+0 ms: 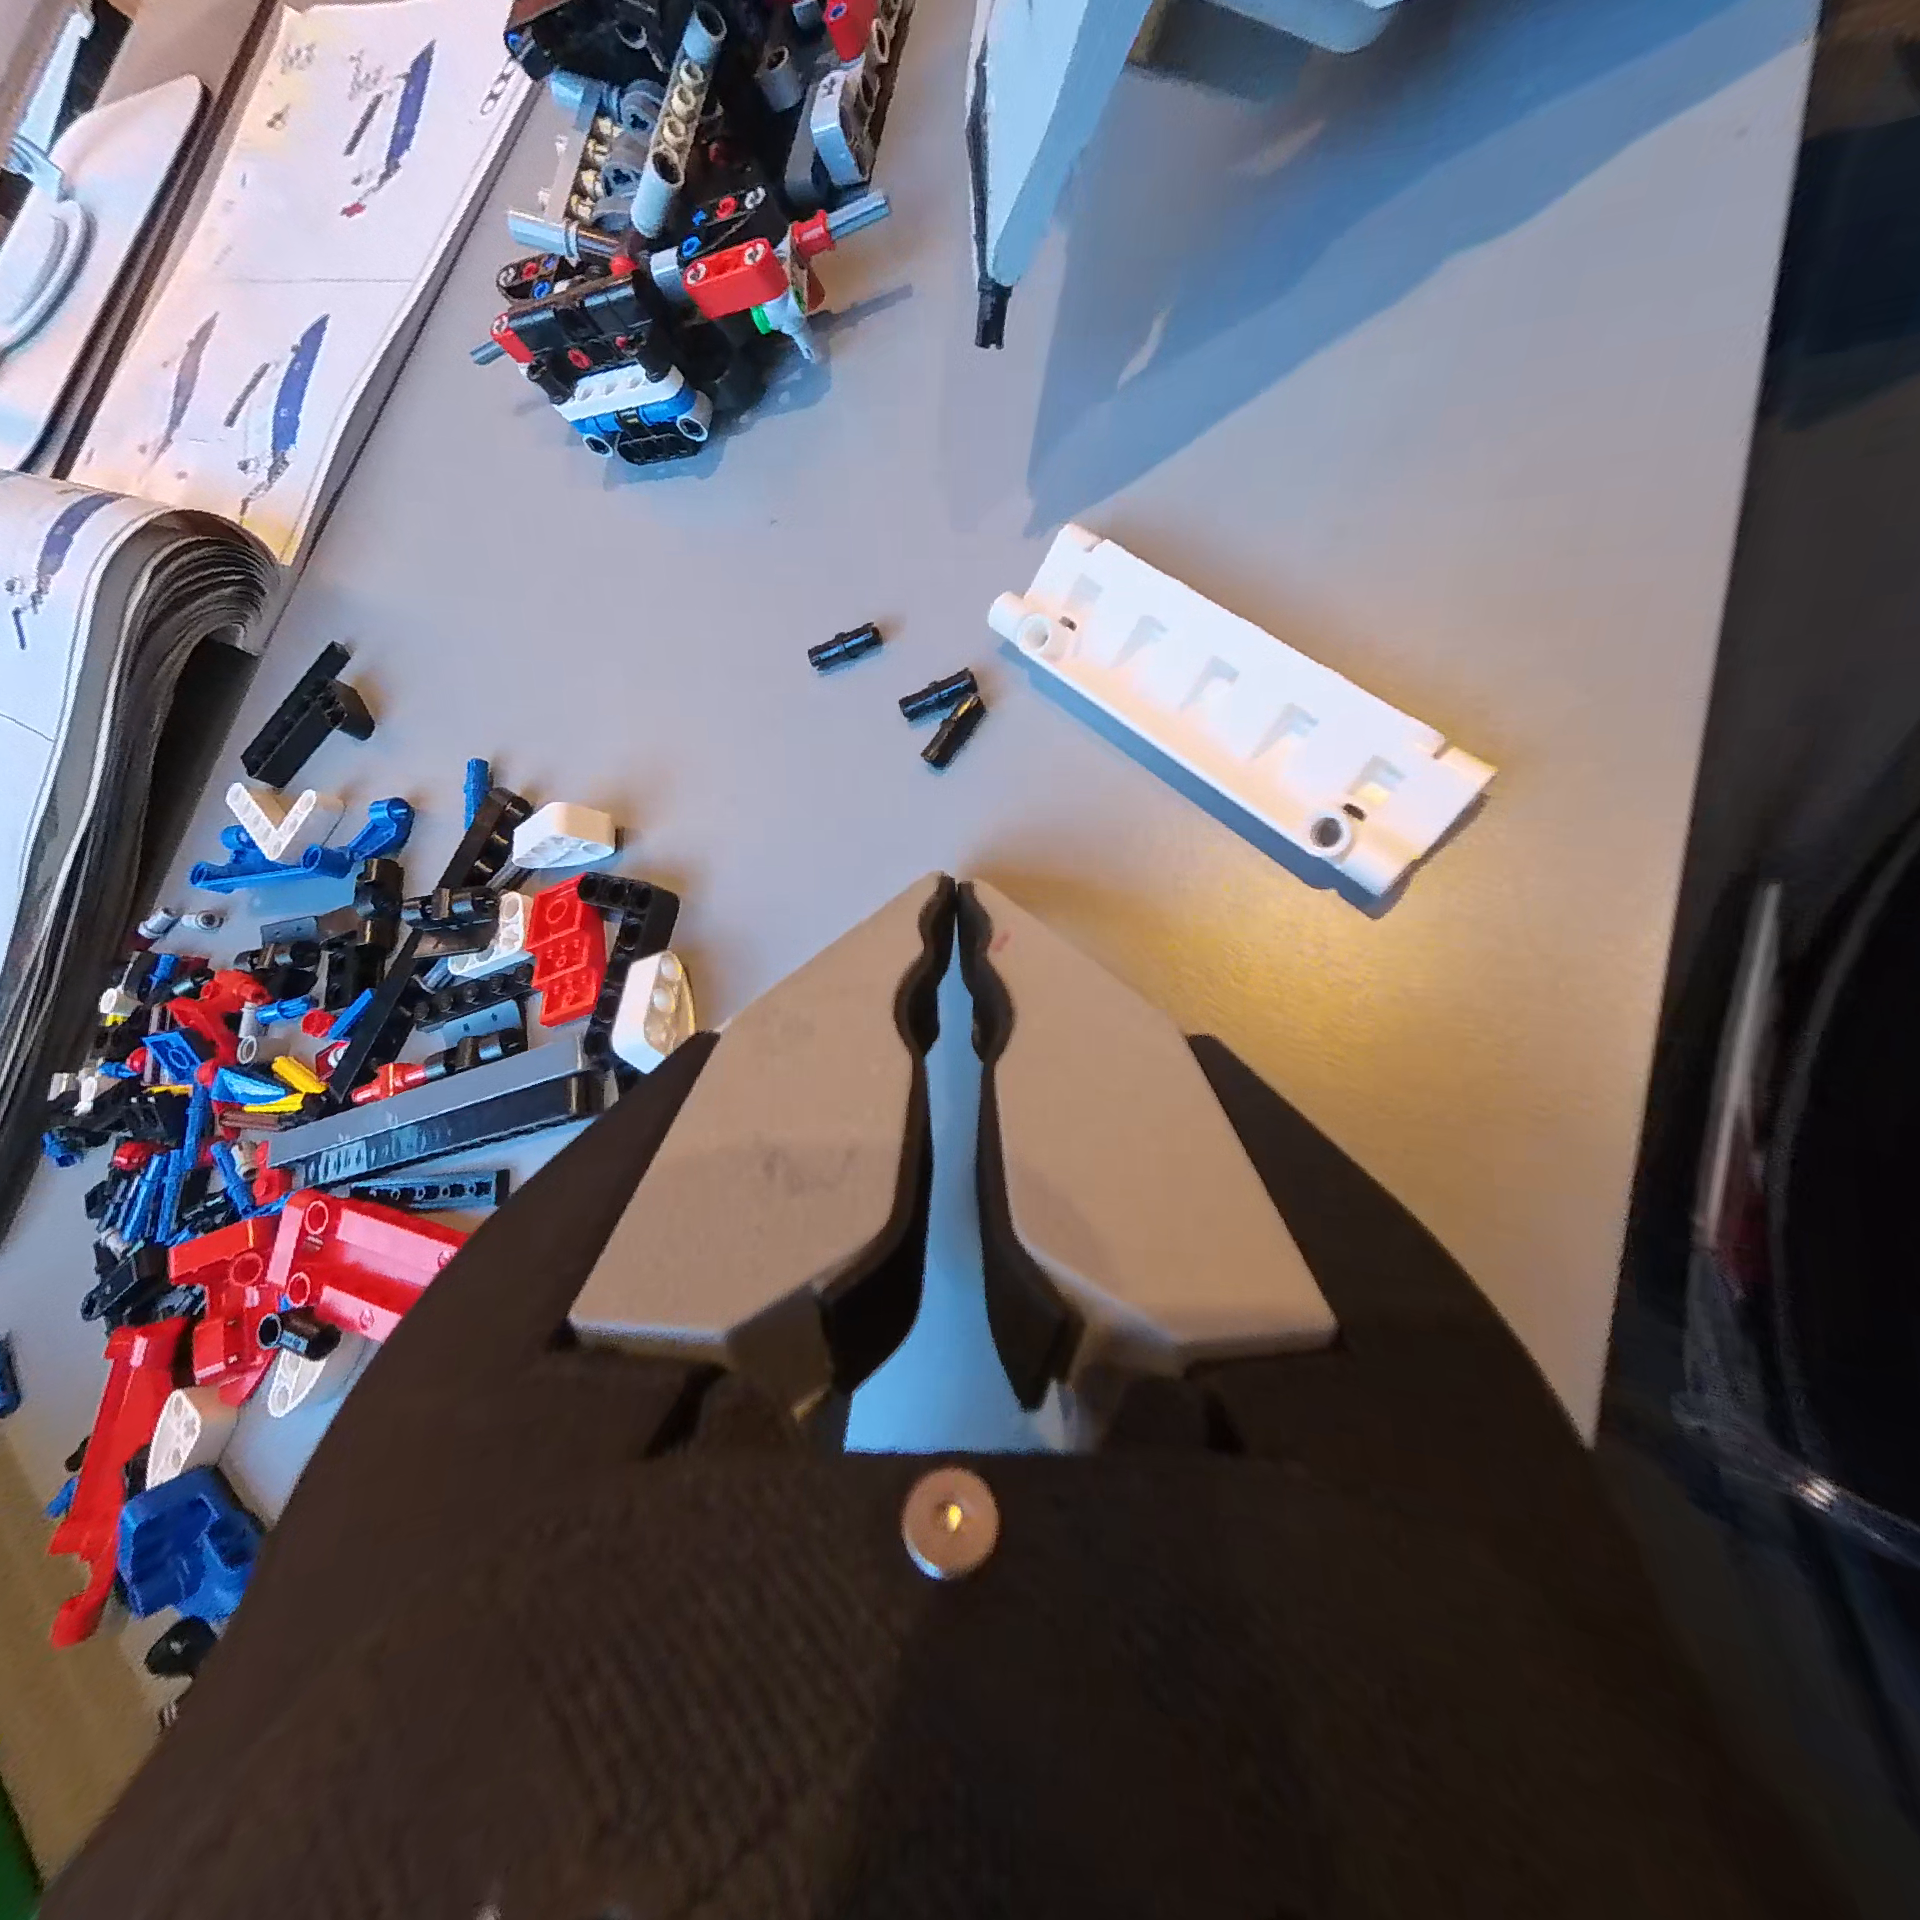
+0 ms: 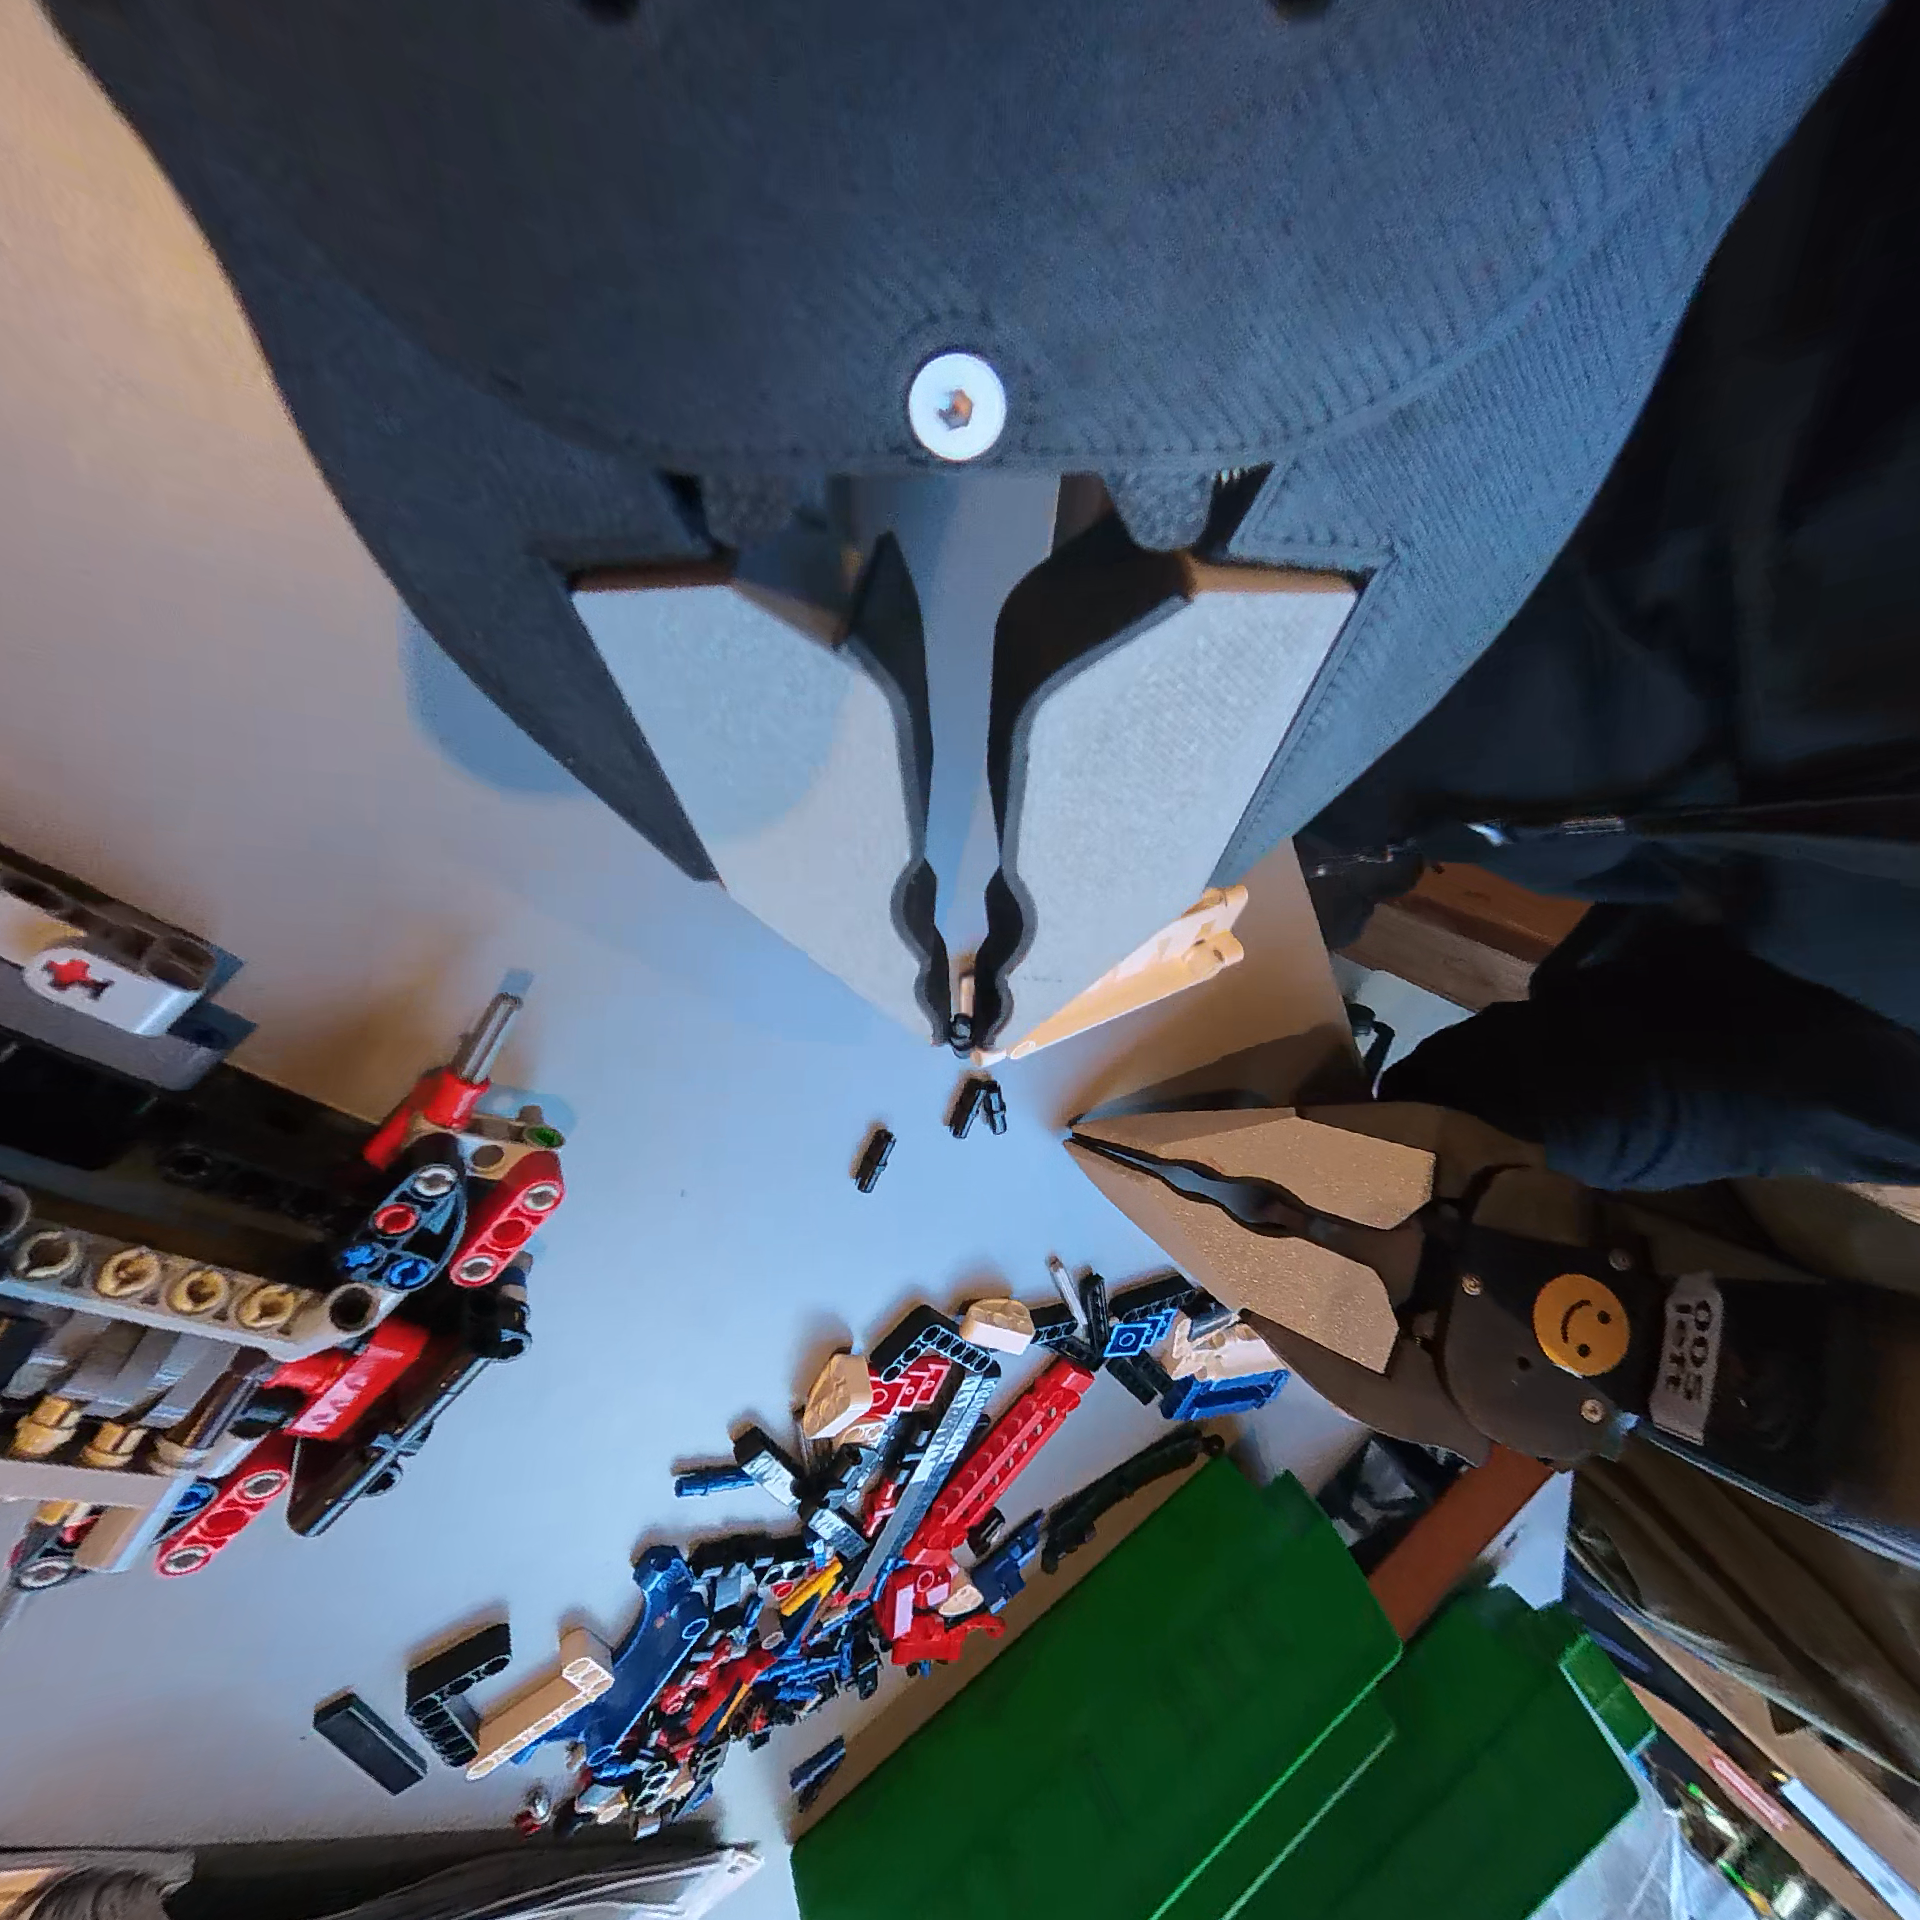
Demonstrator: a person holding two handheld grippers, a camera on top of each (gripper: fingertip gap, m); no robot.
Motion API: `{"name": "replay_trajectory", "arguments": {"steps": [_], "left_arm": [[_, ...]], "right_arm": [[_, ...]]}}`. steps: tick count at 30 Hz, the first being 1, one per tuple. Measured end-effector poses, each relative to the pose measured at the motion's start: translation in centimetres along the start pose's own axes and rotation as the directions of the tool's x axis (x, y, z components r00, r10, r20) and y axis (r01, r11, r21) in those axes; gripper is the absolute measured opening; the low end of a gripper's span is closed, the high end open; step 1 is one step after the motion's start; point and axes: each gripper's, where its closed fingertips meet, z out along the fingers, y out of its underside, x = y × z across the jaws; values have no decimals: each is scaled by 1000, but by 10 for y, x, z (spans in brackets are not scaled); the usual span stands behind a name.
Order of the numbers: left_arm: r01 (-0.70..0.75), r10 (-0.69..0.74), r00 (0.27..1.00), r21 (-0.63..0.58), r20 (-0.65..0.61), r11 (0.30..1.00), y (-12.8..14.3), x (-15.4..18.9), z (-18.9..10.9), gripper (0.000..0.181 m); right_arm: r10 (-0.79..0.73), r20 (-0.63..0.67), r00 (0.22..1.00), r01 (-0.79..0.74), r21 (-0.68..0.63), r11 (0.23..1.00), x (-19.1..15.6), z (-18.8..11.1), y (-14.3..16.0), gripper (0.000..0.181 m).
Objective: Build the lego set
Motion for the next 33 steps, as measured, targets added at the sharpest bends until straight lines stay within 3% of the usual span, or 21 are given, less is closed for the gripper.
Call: {"name": "replay_trajectory", "arguments": {"steps": [1,11,14,22,33], "left_arm": [[1,-1,1000,1,-3,1000,0,-1,1,0],[89,-89,994,3,-63,996,-2,-6,3,0],[127,-127,988,-5,-90,992,-4,-4,5,7],[302,-277,915,44,-295,952,-41,16,-6,19],[396,-409,813,-122,-414,910,-38,34,16,22]], "right_arm": [[-4,7,1000,4,8,1000,-1,0,-2,2],[-24,54,998,22,39,999,-3,1,-12,1],[-65,44,997,64,10,998,-2,3,-11,1],[-211,16,977,211,-136,968,-10,11,10,2],[-293,52,955,297,-183,937,-23,19,13,1]]}}
